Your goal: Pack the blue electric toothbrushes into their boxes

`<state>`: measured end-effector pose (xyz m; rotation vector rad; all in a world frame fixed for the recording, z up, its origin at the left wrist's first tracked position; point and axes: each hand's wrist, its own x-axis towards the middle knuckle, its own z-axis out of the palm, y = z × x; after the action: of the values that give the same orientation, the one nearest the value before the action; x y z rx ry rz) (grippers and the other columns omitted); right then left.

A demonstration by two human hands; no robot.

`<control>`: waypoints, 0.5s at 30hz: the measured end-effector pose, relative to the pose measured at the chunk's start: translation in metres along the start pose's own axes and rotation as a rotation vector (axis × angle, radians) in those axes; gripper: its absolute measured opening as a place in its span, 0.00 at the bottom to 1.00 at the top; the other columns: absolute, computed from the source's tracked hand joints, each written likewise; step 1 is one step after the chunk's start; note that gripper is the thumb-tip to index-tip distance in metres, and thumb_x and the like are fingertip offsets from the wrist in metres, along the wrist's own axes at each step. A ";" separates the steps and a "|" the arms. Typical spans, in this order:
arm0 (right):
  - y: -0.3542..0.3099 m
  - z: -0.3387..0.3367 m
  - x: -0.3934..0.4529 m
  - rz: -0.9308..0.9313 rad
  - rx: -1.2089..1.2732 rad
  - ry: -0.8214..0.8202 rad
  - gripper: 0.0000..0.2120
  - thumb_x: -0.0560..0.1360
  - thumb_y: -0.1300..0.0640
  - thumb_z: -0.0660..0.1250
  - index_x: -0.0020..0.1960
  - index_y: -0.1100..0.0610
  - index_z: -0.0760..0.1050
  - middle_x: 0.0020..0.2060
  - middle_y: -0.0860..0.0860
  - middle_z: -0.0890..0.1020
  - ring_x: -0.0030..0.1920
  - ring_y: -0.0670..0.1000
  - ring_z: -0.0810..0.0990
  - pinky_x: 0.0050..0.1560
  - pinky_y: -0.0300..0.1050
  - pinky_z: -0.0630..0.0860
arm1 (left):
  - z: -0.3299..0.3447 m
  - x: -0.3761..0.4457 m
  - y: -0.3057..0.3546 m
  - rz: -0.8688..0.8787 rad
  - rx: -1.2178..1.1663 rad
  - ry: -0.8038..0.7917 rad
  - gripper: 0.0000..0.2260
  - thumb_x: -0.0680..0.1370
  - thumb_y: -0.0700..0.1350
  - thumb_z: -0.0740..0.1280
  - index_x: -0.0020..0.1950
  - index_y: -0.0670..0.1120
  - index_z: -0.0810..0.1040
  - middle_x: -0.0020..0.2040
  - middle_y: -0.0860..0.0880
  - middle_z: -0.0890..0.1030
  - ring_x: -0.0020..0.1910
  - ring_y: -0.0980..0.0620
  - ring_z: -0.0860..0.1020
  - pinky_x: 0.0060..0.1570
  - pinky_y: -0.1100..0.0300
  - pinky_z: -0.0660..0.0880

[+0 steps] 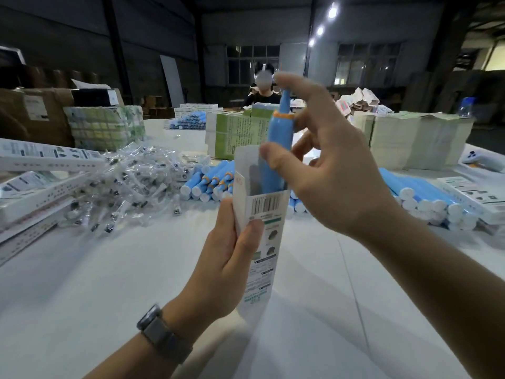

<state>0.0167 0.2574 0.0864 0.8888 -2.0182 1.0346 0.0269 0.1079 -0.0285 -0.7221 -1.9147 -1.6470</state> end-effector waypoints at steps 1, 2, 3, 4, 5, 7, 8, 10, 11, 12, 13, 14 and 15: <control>0.001 0.001 -0.001 -0.014 -0.016 0.004 0.27 0.75 0.53 0.71 0.72 0.46 0.67 0.43 0.38 0.74 0.36 0.45 0.76 0.32 0.29 0.71 | 0.000 0.001 0.000 0.006 -0.010 0.012 0.09 0.80 0.57 0.58 0.56 0.55 0.70 0.51 0.60 0.81 0.47 0.57 0.80 0.45 0.61 0.78; 0.003 0.002 -0.001 -0.027 -0.024 0.005 0.25 0.74 0.52 0.72 0.69 0.47 0.70 0.43 0.39 0.73 0.36 0.43 0.75 0.33 0.28 0.70 | 0.000 0.001 0.000 0.014 -0.015 0.026 0.09 0.80 0.56 0.58 0.56 0.55 0.71 0.51 0.60 0.81 0.47 0.58 0.80 0.45 0.63 0.77; 0.005 0.004 -0.002 -0.041 -0.039 -0.003 0.24 0.73 0.52 0.73 0.67 0.48 0.72 0.44 0.38 0.73 0.37 0.40 0.74 0.35 0.26 0.69 | 0.000 0.001 0.000 0.023 -0.020 0.036 0.09 0.80 0.55 0.58 0.56 0.54 0.71 0.51 0.61 0.81 0.47 0.59 0.80 0.45 0.65 0.77; 0.008 0.006 -0.003 -0.057 -0.065 -0.021 0.22 0.72 0.50 0.73 0.65 0.49 0.74 0.46 0.38 0.72 0.39 0.37 0.73 0.37 0.25 0.68 | -0.001 0.002 0.000 0.029 -0.024 0.043 0.09 0.80 0.54 0.57 0.57 0.53 0.70 0.51 0.62 0.81 0.48 0.60 0.80 0.45 0.67 0.76; 0.011 0.010 -0.006 -0.070 -0.090 -0.038 0.20 0.72 0.49 0.72 0.63 0.50 0.76 0.46 0.40 0.72 0.41 0.35 0.71 0.39 0.25 0.68 | -0.001 0.001 -0.001 0.030 -0.028 0.050 0.10 0.81 0.54 0.57 0.57 0.52 0.70 0.51 0.63 0.81 0.48 0.60 0.80 0.45 0.68 0.76; 0.019 0.017 -0.012 -0.090 -0.087 -0.020 0.11 0.75 0.51 0.71 0.55 0.53 0.81 0.47 0.45 0.74 0.42 0.36 0.72 0.40 0.26 0.67 | -0.002 0.002 -0.002 0.023 -0.037 0.066 0.11 0.80 0.54 0.58 0.58 0.51 0.70 0.51 0.62 0.81 0.48 0.60 0.80 0.45 0.67 0.76; 0.024 0.021 -0.014 -0.097 -0.052 0.002 0.07 0.76 0.54 0.71 0.51 0.56 0.83 0.46 0.47 0.75 0.42 0.39 0.73 0.41 0.28 0.67 | -0.002 0.002 -0.002 0.018 -0.043 0.070 0.11 0.80 0.54 0.58 0.58 0.50 0.70 0.51 0.60 0.81 0.48 0.60 0.80 0.46 0.66 0.76; 0.031 0.026 -0.018 -0.084 0.042 0.025 0.05 0.77 0.57 0.70 0.46 0.57 0.84 0.44 0.50 0.76 0.42 0.45 0.75 0.40 0.30 0.67 | -0.003 0.002 -0.001 -0.004 -0.079 0.061 0.12 0.81 0.55 0.58 0.59 0.50 0.70 0.51 0.58 0.81 0.49 0.58 0.80 0.47 0.64 0.77; 0.033 0.028 -0.018 -0.073 0.085 0.019 0.05 0.78 0.58 0.69 0.45 0.57 0.83 0.44 0.50 0.76 0.42 0.46 0.75 0.40 0.30 0.67 | -0.002 0.003 -0.001 -0.014 -0.096 0.051 0.12 0.81 0.55 0.58 0.60 0.51 0.71 0.52 0.57 0.81 0.50 0.57 0.80 0.48 0.62 0.77; 0.035 0.029 -0.018 -0.069 0.113 0.008 0.06 0.78 0.57 0.69 0.44 0.57 0.82 0.43 0.49 0.76 0.43 0.46 0.75 0.40 0.30 0.67 | -0.002 0.003 -0.001 -0.018 -0.105 0.047 0.12 0.81 0.55 0.58 0.60 0.51 0.71 0.52 0.57 0.81 0.50 0.57 0.80 0.49 0.62 0.77; 0.035 0.030 -0.018 -0.071 0.125 -0.002 0.06 0.79 0.57 0.68 0.44 0.56 0.81 0.43 0.49 0.75 0.43 0.46 0.75 0.40 0.30 0.67 | -0.002 0.003 0.000 -0.017 -0.109 0.046 0.12 0.81 0.54 0.58 0.60 0.50 0.71 0.52 0.57 0.81 0.50 0.57 0.79 0.49 0.63 0.77; 0.035 0.031 -0.019 -0.078 0.127 -0.010 0.07 0.79 0.56 0.67 0.44 0.56 0.80 0.43 0.48 0.75 0.44 0.47 0.75 0.40 0.30 0.67 | -0.002 0.004 0.000 -0.012 -0.112 0.045 0.12 0.80 0.54 0.58 0.60 0.50 0.71 0.52 0.58 0.81 0.50 0.58 0.79 0.48 0.64 0.76; 0.035 0.031 -0.019 -0.086 0.124 -0.016 0.08 0.80 0.55 0.66 0.43 0.55 0.79 0.44 0.48 0.75 0.45 0.47 0.75 0.41 0.29 0.67 | -0.002 0.004 0.001 -0.008 -0.115 0.043 0.12 0.80 0.53 0.58 0.60 0.49 0.71 0.51 0.59 0.81 0.50 0.59 0.79 0.48 0.65 0.76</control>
<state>-0.0098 0.2512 0.0440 1.0427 -1.9279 1.1163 0.0251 0.1059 -0.0244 -0.7184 -1.8068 -1.7753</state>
